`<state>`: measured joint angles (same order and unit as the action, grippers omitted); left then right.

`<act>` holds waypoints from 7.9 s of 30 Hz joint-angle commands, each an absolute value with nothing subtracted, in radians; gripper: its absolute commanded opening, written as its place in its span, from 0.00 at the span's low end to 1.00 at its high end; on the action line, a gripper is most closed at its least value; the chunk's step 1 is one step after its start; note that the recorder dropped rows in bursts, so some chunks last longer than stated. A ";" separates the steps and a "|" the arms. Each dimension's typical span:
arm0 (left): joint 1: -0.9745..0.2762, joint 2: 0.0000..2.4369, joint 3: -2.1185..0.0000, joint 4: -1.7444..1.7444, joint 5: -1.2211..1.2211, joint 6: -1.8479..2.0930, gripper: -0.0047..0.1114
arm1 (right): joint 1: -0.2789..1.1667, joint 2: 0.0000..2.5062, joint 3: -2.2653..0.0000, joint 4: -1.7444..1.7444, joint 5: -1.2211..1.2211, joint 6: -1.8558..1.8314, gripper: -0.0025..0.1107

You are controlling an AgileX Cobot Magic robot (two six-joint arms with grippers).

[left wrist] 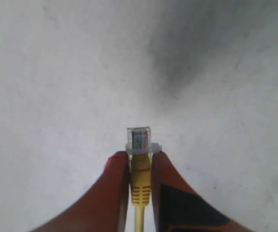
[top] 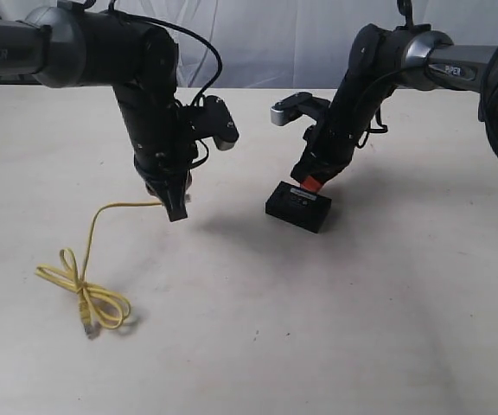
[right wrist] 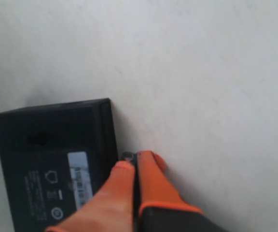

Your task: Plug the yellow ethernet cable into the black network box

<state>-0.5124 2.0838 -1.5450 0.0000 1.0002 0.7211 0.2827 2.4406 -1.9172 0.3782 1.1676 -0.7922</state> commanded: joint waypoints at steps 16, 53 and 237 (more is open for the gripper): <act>-0.608 2.071 -1.524 -0.156 0.991 0.696 0.04 | 0.280 2.411 -1.907 0.304 1.221 -0.650 0.01; -0.611 2.168 -1.526 -0.217 0.875 0.530 0.10 | 0.280 2.367 -1.850 0.345 1.221 -0.654 0.01; -0.679 2.245 -1.624 -0.153 0.800 0.450 0.04 | 0.142 2.399 -1.730 0.753 1.218 -1.437 0.01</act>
